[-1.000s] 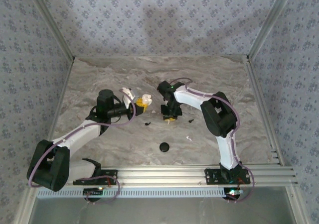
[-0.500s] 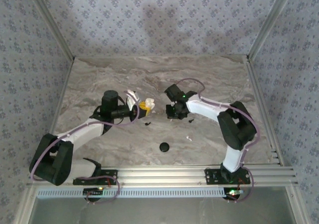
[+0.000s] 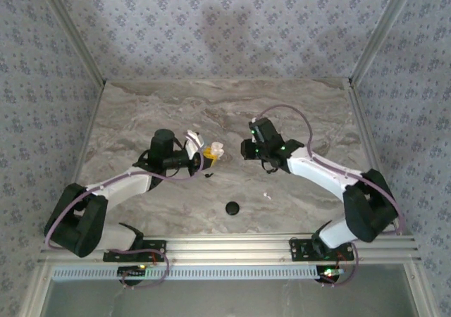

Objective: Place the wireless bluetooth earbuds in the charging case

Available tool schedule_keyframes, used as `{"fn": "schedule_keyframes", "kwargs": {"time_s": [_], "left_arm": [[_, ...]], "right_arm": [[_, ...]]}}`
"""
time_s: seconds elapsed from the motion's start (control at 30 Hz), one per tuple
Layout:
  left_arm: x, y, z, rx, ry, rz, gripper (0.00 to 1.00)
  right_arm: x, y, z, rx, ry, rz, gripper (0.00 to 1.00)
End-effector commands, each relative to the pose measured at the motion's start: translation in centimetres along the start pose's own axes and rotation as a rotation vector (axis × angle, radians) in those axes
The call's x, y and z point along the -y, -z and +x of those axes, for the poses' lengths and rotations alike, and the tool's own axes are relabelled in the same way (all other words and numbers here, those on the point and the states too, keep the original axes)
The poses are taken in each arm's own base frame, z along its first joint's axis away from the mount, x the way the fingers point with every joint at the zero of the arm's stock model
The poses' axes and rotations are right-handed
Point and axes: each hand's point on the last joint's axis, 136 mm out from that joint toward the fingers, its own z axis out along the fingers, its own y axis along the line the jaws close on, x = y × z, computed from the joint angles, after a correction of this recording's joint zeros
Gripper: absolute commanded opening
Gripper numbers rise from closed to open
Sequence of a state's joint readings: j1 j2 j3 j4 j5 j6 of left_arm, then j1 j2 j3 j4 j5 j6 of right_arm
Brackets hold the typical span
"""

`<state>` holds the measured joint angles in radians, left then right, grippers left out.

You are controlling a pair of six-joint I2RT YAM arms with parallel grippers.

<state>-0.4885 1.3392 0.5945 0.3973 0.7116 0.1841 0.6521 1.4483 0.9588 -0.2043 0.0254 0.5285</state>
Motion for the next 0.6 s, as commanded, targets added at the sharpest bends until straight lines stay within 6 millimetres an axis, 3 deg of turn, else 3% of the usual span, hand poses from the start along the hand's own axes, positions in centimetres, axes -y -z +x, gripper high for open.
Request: {"fn": "schedule_keyframes", "kwargs": {"time_s": [0.0,0.23,0.57], "left_arm": [[-0.1,-0.3,-2.3,0.052,-0.096,-0.010,0.16],[0.6,-0.5,-3.1,0.065,-0.163,-0.015,0.16],[0.7,-0.1,-4.5,0.101,-0.212,-0.034,0.15]], "right_arm": [[-1.7,2.2,-2.6,0.144,0.051,-0.051,0.20],[-4.7,5.3,-4.7,0.272,0.079,-0.139,0.20],[-8.1,7.0,-4.6,0.347,0.129,-0.233,0.20]]}}
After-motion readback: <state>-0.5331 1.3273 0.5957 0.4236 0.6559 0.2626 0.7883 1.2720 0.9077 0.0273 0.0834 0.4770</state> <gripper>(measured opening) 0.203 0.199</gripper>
